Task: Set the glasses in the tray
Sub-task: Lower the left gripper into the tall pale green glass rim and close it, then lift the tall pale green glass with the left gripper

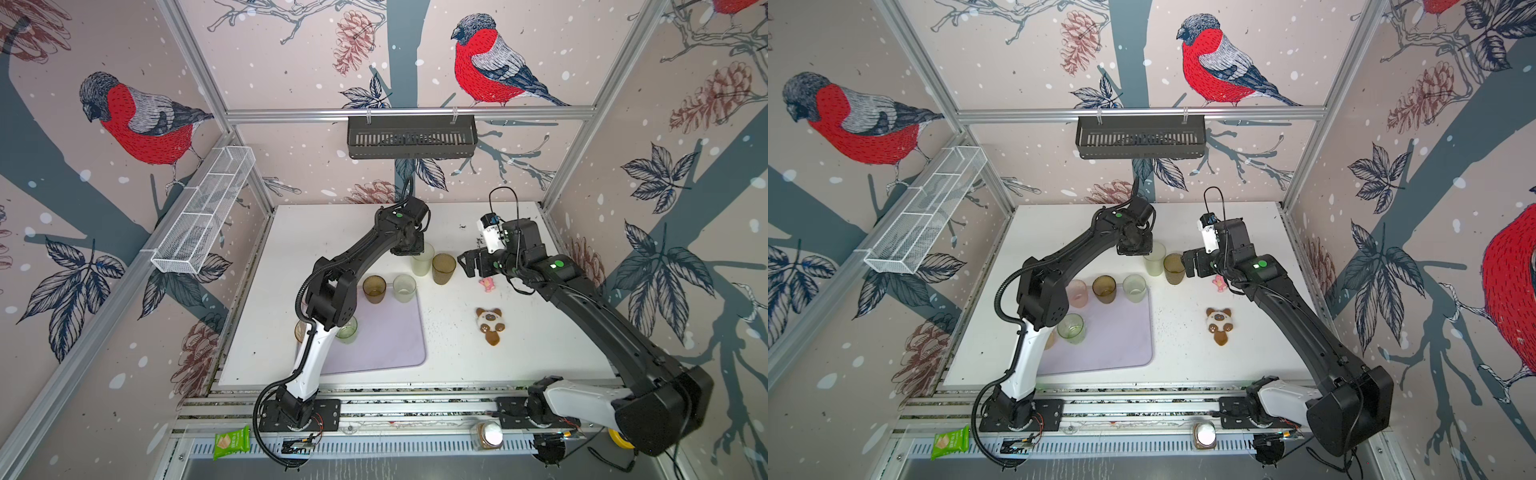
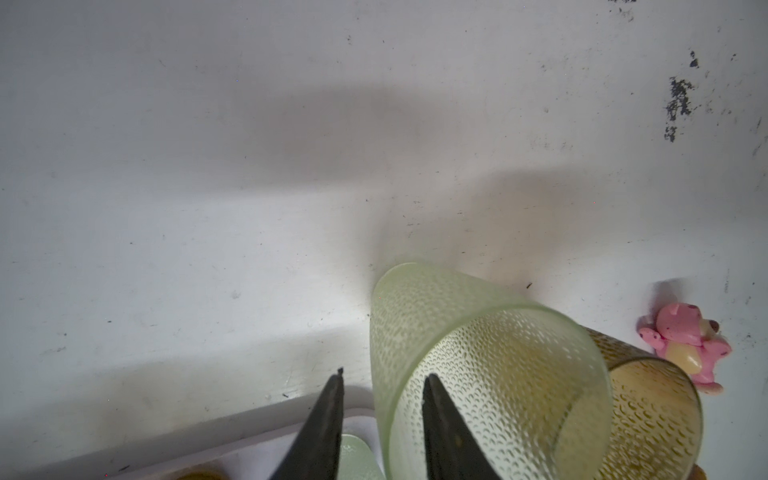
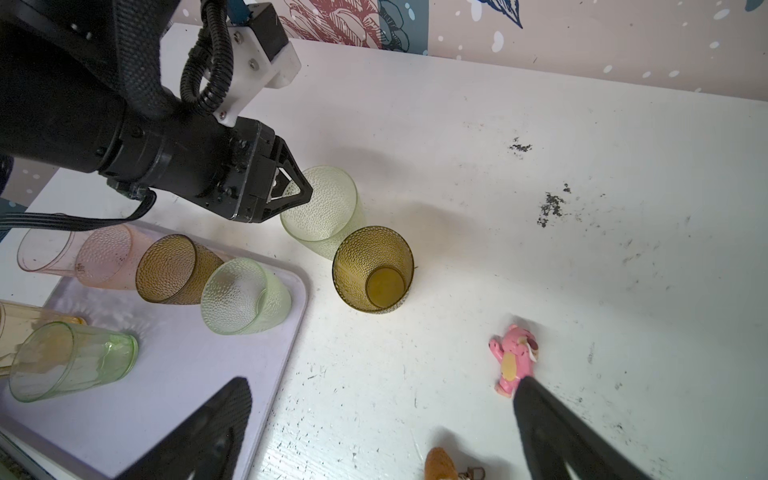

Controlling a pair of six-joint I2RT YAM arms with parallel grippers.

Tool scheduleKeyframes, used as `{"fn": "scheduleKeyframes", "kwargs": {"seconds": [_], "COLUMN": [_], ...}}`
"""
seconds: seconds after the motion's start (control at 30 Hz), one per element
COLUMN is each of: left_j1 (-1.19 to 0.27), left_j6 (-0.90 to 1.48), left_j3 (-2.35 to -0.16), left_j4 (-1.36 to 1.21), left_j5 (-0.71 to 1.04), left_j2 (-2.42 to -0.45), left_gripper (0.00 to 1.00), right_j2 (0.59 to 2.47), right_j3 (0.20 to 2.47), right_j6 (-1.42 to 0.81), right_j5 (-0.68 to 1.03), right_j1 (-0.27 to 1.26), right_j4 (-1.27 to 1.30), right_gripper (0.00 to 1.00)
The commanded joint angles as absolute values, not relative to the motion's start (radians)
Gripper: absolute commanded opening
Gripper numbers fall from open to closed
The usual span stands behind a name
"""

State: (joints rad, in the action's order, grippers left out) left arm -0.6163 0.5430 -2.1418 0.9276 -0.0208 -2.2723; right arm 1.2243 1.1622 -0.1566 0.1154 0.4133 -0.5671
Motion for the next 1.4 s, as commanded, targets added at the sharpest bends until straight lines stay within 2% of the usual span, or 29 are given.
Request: {"fn": "scheduleKeyframes", "kwargs": {"seconds": [0.0, 1.37], "left_j1": [-0.616, -0.607], "left_j6": [0.537, 0.545], "left_j3": [-2.149, -2.150], "left_j4": [0.943, 0.965], "left_j5": [-0.030, -0.061], "left_j2": [-2.276, -2.275], "left_gripper": [0.31, 0.11], "right_j2": [1.219, 1.209], "right_j3": [1.162, 1.170], "right_j6": [-0.148, -0.147], "right_j5": [0.120, 0.110], "right_j1": [0.413, 0.398], "right_j4": [-0.537, -0.528], "right_gripper": [1.00, 1.00]}}
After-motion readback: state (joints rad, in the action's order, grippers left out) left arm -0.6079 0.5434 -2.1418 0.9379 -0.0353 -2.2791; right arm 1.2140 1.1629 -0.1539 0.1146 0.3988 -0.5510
